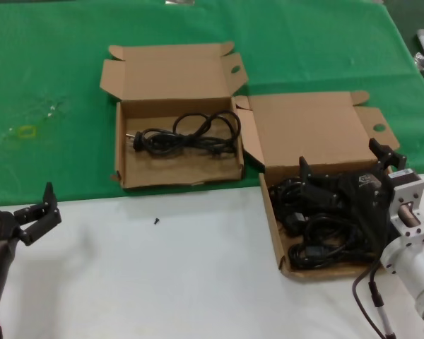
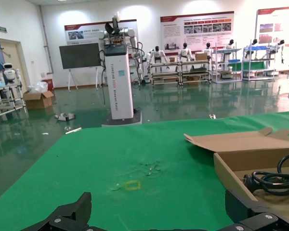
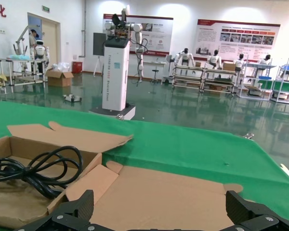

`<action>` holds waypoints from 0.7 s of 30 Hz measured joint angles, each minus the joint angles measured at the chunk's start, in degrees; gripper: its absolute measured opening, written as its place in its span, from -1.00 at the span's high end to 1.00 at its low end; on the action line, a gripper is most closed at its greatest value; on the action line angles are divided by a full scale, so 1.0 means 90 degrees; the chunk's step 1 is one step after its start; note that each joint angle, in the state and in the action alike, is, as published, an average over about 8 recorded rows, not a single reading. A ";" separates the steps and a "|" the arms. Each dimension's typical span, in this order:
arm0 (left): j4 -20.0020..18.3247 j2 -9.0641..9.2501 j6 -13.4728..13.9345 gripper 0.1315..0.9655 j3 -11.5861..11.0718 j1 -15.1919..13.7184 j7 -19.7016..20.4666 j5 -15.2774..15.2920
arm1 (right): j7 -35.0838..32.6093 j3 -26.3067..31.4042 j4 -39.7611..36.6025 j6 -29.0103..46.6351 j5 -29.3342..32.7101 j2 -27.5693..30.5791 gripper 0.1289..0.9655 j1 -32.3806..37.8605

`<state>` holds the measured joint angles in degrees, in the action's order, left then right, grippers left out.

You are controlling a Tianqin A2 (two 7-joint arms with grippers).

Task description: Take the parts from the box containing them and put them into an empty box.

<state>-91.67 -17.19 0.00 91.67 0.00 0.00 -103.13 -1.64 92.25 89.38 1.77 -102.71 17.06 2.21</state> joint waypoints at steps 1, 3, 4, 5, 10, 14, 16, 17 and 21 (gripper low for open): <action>0.0000 0.0000 0.0000 -1.00 0.0000 0.0000 0.0000 0.0000 | 0.0000 0.0000 0.0000 0.0000 0.0000 0.0000 -1.00 0.0000; 0.0000 0.0000 0.0000 -1.00 0.0000 0.0000 0.0000 0.0000 | 0.0000 0.0000 0.0000 0.0000 0.0000 0.0000 -1.00 0.0000; 0.0000 0.0000 0.0000 -1.00 0.0000 0.0000 0.0000 0.0000 | 0.0000 0.0000 0.0000 0.0000 0.0000 0.0000 -1.00 0.0000; 0.0000 0.0000 0.0000 -1.00 0.0000 0.0000 0.0000 0.0000 | 0.0000 0.0000 0.0000 0.0000 0.0000 0.0000 -1.00 0.0000; 0.0000 0.0000 0.0000 -1.00 0.0000 0.0000 0.0000 0.0000 | 0.0000 0.0000 0.0000 0.0000 0.0000 0.0000 -1.00 0.0000; 0.0000 0.0000 0.0000 -1.00 0.0000 0.0000 0.0000 0.0000 | 0.0000 0.0000 0.0000 0.0000 0.0000 0.0000 -1.00 0.0000; 0.0000 0.0000 0.0000 -1.00 0.0000 0.0000 0.0000 0.0000 | 0.0000 0.0000 0.0000 0.0000 0.0000 0.0000 -1.00 0.0000; 0.0000 0.0000 0.0000 -1.00 0.0000 0.0000 0.0000 0.0000 | 0.0000 0.0000 0.0000 0.0000 0.0000 0.0000 -1.00 0.0000; 0.0000 0.0000 0.0000 -1.00 0.0000 0.0000 0.0000 0.0000 | 0.0000 0.0000 0.0000 0.0000 0.0000 0.0000 -1.00 0.0000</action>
<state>-91.67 -17.19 0.00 91.67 0.00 0.00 -103.13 -1.64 92.25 89.38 1.77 -102.71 17.06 2.21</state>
